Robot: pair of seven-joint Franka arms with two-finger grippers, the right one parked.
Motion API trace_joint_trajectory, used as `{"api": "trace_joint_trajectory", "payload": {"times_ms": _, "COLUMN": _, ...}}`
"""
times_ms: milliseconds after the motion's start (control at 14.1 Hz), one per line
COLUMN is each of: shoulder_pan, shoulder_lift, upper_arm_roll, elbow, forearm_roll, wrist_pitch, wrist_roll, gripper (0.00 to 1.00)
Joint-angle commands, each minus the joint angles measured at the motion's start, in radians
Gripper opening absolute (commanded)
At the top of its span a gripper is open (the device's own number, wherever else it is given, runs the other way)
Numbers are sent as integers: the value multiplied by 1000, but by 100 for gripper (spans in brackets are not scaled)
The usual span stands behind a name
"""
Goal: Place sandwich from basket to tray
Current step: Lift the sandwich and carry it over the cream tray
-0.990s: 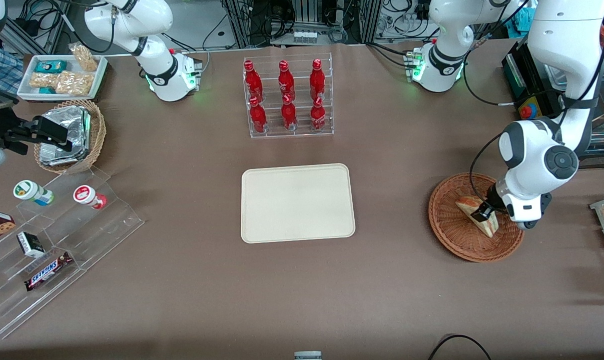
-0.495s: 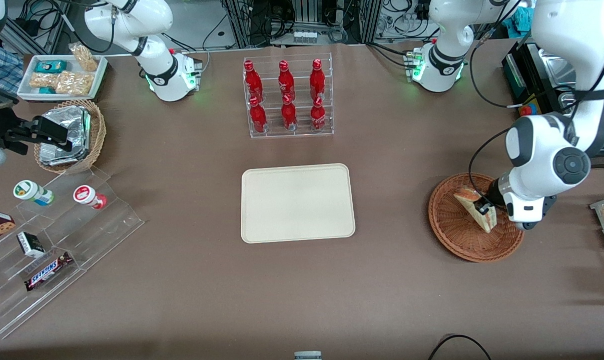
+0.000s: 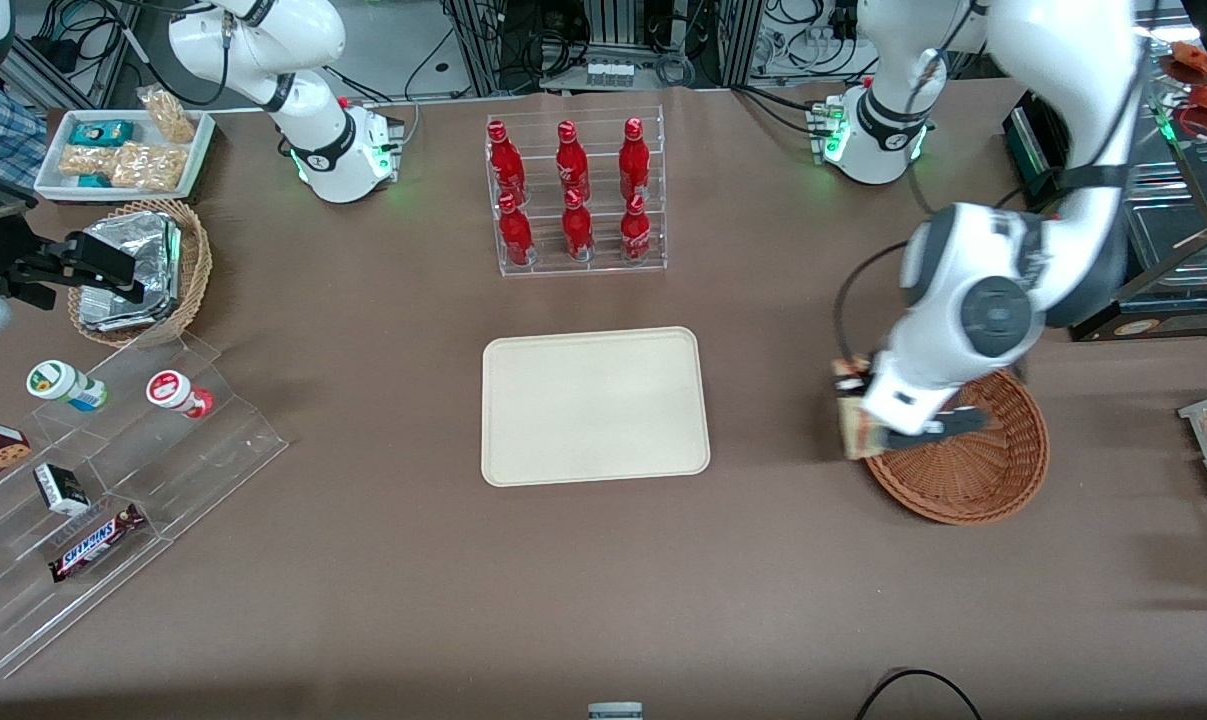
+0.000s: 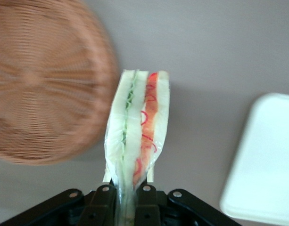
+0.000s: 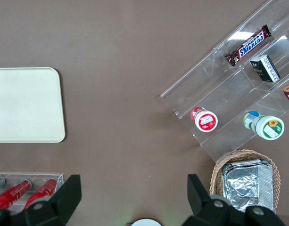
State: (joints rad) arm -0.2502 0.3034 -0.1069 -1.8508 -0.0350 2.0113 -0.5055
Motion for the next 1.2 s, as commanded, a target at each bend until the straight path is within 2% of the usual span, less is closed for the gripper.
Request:
{"api": "trace_joint_trajectory", "payload": {"times_ms": 0, "shoulder_pan": -137, "shoulder_lift": 107, "upper_arm_roll": -4, "elbow": 103, "forearm_roll": -49, "wrist_pitch": 49, "wrist_roll": -78, "gripper": 0}}
{"api": "trace_joint_trajectory", "payload": {"times_ms": 283, "shoulder_pan": -331, "shoulder_lift": 250, "upper_arm_roll": -2, "elbow": 247, "forearm_roll": -37, "wrist_pitch": 104, "wrist_roll": -307, "gripper": 0}}
{"api": "trace_joint_trajectory", "payload": {"times_ms": 636, "shoulder_pan": -469, "shoulder_lift": 416, "upper_arm_roll": 3, "elbow": 435, "forearm_roll": -23, "wrist_pitch": 161, "wrist_roll": -478, "gripper": 0}}
{"api": "trace_joint_trajectory", "payload": {"times_ms": 919, "shoulder_pan": -511, "shoulder_lift": 486, "upper_arm_roll": 1, "elbow": 463, "forearm_roll": 127, "wrist_pitch": 230, "wrist_roll": -635, "gripper": 1}}
{"api": "trace_joint_trajectory", "payload": {"times_ms": 1061, "shoulder_pan": -511, "shoulder_lift": 494, "upper_arm_roll": 0, "elbow": 453, "forearm_roll": 141, "wrist_pitch": 262, "wrist_roll": -651, "gripper": 4}}
{"api": "trace_joint_trajectory", "payload": {"times_ms": 1131, "shoulder_pan": -509, "shoulder_lift": 494, "upper_arm_roll": 0, "elbow": 453, "forearm_roll": 135, "wrist_pitch": 270, "wrist_roll": -651, "gripper": 12}}
